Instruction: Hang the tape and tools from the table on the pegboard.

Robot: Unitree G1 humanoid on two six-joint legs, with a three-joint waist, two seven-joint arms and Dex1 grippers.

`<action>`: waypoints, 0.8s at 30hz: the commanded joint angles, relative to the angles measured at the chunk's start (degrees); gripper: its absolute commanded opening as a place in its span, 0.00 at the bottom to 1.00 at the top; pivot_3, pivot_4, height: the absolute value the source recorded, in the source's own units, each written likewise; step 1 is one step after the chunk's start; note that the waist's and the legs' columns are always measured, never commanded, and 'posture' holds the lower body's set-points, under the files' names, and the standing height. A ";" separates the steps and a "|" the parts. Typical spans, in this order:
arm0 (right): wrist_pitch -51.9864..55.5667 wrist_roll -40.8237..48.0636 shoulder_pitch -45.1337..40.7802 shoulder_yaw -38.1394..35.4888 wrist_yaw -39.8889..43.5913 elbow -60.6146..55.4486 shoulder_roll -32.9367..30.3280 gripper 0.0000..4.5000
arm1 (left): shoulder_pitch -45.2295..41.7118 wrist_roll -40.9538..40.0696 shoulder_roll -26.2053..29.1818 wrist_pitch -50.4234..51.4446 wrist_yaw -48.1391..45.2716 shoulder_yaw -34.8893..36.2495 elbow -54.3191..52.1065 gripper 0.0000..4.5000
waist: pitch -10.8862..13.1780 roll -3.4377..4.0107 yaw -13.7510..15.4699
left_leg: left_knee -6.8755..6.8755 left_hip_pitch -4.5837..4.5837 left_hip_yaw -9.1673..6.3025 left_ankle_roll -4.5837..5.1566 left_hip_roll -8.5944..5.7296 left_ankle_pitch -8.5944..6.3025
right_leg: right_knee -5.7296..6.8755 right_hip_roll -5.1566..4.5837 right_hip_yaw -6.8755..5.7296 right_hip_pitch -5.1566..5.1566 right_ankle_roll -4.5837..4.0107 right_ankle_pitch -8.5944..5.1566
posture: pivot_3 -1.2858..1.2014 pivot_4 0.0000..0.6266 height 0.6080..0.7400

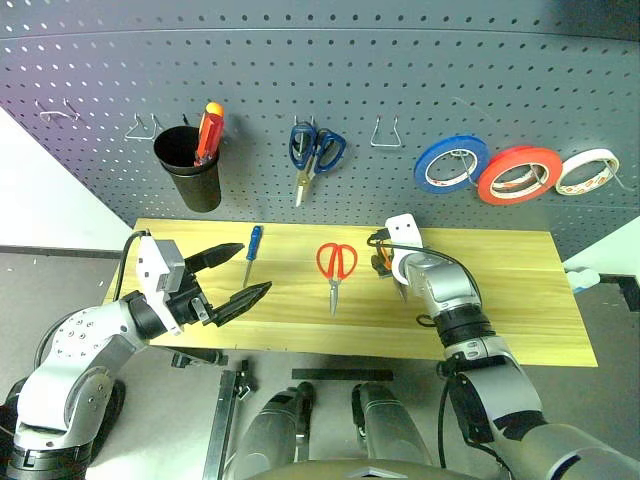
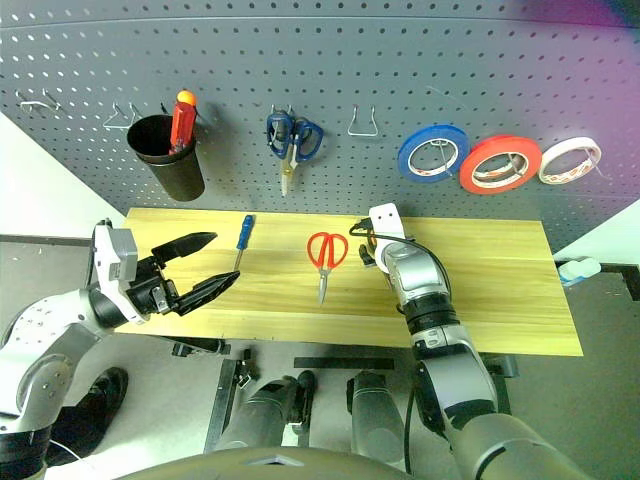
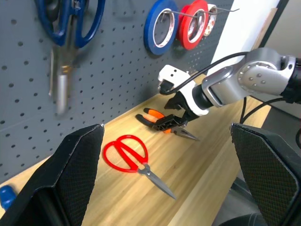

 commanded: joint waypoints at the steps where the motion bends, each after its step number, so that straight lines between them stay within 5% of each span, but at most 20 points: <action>1: -3.55 -0.72 -2.21 -0.55 -1.31 3.62 -0.06 1.00 | 0.54 -1.16 0.77 0.18 0.31 0.97 -2.77 1.00 | 0.05 -0.01 -0.03 | -0.02 0.00 0.00 0.00 0.00 0.00 | -0.03 0.00 0.00 0.00 0.00 0.00 | 0.49 0.44 1.00; 24: 3.61 1.83 -2.65 -4.07 -3.34 3.21 1.28 1.00 | -0.66 -1.36 1.11 0.70 0.15 0.50 -2.20 1.00 | 0.30 -0.07 0.01 | -0.06 0.00 -0.01 0.00 0.01 -0.01 | -0.07 0.00 0.00 0.01 -0.01 0.00 | 0.49 0.44 1.00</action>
